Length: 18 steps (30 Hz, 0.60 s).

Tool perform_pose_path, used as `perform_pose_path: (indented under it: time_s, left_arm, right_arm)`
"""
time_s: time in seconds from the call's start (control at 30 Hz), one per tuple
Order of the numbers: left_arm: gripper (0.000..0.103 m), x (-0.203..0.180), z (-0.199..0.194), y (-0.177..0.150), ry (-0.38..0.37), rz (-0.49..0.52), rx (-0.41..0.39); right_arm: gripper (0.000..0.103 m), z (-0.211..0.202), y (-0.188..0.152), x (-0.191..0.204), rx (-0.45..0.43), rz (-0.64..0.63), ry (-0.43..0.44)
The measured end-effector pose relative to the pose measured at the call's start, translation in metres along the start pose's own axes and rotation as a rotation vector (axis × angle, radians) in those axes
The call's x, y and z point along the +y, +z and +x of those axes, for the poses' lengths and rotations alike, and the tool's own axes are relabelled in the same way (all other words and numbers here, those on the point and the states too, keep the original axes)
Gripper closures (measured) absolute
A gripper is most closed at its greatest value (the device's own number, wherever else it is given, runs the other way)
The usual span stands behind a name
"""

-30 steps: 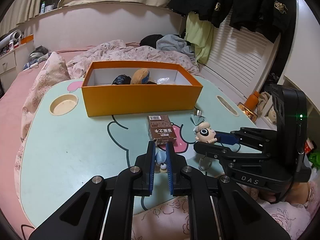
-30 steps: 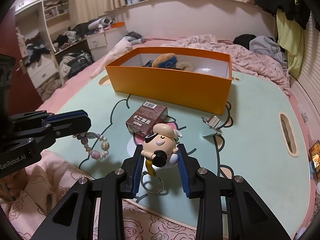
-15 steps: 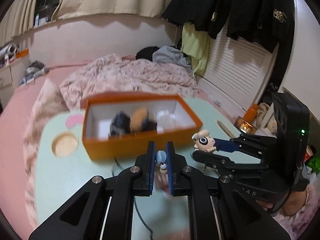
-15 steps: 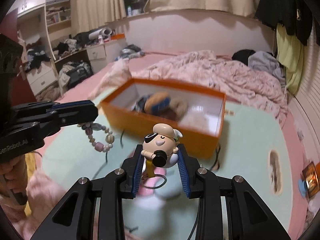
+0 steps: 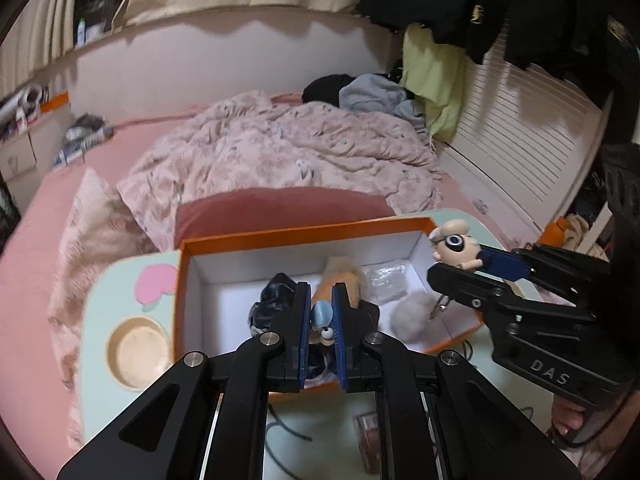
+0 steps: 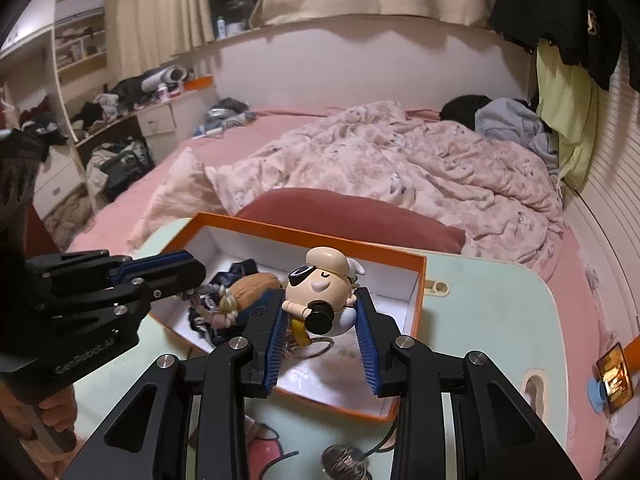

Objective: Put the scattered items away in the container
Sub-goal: 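Carry the figurine and keychain over the orange box and open both grippers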

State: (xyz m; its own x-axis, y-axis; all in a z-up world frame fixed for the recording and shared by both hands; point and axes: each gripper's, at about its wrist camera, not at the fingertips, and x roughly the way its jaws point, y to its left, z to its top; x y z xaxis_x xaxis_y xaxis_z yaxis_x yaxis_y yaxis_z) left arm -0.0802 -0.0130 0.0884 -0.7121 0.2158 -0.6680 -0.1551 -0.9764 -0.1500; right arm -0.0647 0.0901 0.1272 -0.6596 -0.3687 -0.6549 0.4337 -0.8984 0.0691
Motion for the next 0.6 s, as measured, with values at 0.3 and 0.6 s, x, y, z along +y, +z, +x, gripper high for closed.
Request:
perform_pose_path:
  time_s: [0.3, 0.6]
  left_arm:
    - [0.053, 0.020, 0.015, 0.000, 0.077, -0.135, 0.003]
    - [0.040, 0.014, -0.023, -0.027, 0.081, -0.092, -0.055]
  right_arm:
    - [0.041, 0.015, -0.005, -0.019, 0.011, 0.069, -0.055]
    - [0.038, -0.023, -0.030, -0.009, -0.049, 0.035, -0.051]
